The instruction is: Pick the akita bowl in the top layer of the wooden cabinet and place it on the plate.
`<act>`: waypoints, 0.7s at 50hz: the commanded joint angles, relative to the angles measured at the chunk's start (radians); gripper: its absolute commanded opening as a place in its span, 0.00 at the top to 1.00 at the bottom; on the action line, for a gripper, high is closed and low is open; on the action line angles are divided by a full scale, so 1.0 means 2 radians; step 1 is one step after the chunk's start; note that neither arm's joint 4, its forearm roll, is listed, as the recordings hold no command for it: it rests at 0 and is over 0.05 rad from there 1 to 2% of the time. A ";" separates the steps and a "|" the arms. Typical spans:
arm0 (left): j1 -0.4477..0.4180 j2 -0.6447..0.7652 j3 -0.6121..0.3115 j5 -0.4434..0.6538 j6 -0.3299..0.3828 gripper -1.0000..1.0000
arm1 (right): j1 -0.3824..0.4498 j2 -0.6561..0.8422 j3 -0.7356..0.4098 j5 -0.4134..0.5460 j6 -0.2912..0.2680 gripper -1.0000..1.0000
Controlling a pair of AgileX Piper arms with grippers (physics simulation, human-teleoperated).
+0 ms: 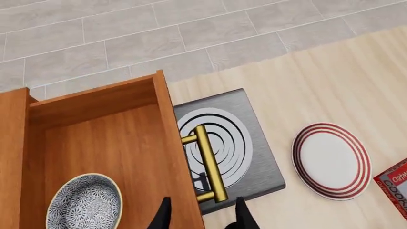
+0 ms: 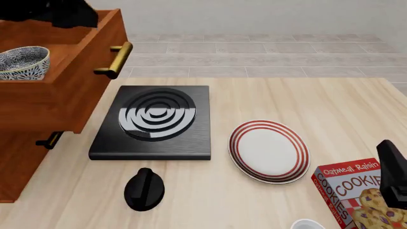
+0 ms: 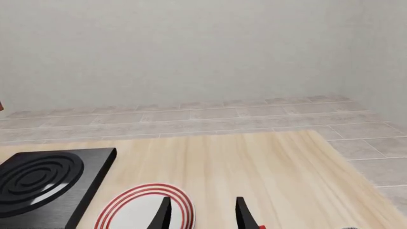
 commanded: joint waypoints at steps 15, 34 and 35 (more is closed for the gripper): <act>0.034 0.017 -0.059 0.018 0.023 0.00 | 0.000 -0.015 0.002 0.013 0.000 0.00; 0.074 0.031 -0.080 0.031 0.057 0.00 | 0.000 -0.015 0.003 0.012 0.000 0.00; 0.077 0.031 -0.083 0.030 0.061 0.00 | 0.000 -0.015 0.003 0.012 0.000 0.00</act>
